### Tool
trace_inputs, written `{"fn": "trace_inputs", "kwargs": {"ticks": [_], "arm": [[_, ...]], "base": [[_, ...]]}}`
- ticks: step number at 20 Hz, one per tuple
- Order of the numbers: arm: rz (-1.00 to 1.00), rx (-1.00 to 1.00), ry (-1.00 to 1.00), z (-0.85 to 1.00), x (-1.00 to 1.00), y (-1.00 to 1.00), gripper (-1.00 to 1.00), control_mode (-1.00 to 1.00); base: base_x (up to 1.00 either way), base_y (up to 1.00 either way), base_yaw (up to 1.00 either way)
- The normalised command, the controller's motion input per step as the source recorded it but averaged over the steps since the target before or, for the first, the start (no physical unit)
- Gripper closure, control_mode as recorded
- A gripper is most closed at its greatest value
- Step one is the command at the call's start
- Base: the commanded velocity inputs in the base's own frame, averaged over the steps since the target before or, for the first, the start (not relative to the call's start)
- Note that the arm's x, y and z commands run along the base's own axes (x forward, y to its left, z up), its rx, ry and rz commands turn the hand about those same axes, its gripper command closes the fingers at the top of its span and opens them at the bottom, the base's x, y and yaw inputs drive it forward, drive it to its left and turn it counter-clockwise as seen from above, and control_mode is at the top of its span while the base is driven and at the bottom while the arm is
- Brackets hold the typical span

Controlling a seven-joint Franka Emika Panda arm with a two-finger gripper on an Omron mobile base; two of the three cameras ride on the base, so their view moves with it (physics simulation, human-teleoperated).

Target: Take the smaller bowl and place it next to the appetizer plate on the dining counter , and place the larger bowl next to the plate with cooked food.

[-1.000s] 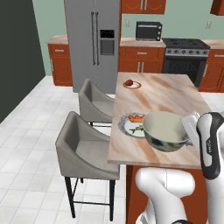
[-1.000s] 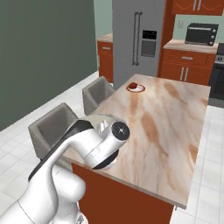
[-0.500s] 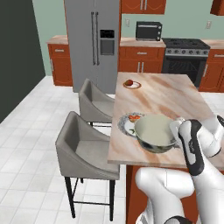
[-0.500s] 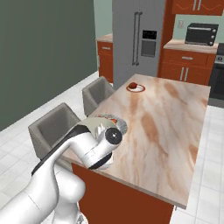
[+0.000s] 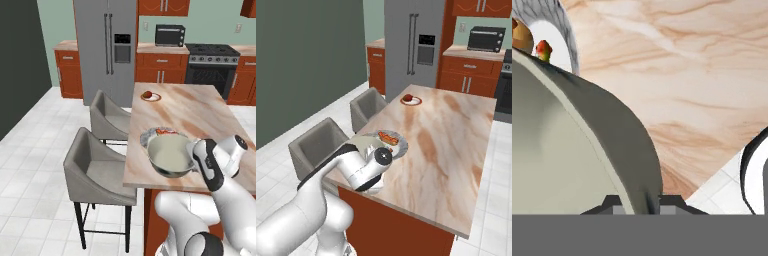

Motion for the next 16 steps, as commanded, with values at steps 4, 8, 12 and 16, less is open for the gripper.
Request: {"fn": "trace_inputs", "kwargs": {"ticks": [4,8,12,16], "arm": [[0.0,0.0,0.0,-0.24,0.16,0.06,1.0,-1.0],[0.0,0.0,0.0,-0.01,0.0,0.0,1.0,-1.0],[0.0,0.0,0.01,-0.1,-0.1,0.03,1.0,-1.0],[0.0,0.0,0.0,-0.12,-0.25,0.06,1.0,-1.0]], "base": [[0.0,0.0,0.0],[0.0,0.0,0.0],[0.0,0.0,0.0],[0.0,0.0,0.0]]}}
